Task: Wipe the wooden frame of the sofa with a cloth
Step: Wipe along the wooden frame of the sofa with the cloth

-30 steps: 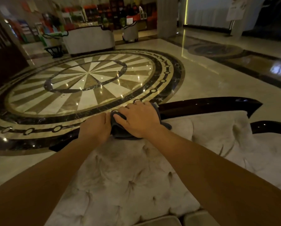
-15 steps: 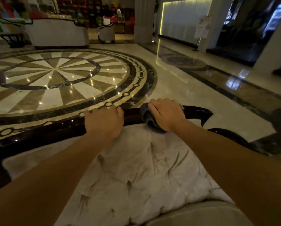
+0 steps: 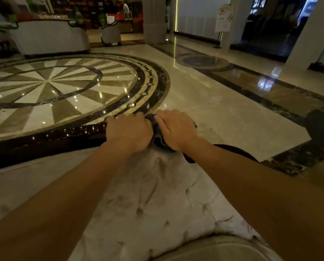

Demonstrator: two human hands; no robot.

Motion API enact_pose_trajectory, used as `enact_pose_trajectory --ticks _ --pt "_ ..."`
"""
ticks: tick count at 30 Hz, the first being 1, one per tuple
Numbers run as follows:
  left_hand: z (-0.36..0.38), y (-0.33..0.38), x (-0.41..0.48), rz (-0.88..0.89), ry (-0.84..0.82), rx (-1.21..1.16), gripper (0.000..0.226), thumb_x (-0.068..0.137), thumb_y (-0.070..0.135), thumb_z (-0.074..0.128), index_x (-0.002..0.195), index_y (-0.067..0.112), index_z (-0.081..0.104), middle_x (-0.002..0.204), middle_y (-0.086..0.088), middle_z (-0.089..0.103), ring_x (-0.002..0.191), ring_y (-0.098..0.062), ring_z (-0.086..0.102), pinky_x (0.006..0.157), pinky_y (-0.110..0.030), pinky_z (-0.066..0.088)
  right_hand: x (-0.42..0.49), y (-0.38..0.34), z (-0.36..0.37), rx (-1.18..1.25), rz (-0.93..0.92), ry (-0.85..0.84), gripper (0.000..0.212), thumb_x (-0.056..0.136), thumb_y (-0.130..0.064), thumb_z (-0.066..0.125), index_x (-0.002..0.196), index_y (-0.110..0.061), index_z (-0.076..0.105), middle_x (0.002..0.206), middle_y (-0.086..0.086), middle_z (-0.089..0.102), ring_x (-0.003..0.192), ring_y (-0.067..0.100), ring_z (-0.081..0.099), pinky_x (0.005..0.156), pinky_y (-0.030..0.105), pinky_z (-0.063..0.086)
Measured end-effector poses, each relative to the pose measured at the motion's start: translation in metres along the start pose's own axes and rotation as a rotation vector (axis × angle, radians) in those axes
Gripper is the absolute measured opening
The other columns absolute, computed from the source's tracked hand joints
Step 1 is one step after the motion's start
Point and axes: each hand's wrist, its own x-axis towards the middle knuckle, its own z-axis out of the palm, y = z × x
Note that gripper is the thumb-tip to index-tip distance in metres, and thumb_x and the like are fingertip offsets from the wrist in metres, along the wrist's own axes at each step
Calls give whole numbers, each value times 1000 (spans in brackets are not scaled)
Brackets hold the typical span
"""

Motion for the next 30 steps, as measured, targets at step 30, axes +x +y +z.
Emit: enact_pose_trajectory --ticks 30 --pt "113 215 59 189 -339 379 15 96 23 45 98 12 56 89 -6 56 72 -20 46 67 -35 39 -106 196 56 -51 135 -67 43 93 -38 33 88 -11 66 85 13 67 82 36 59 77 46 41"
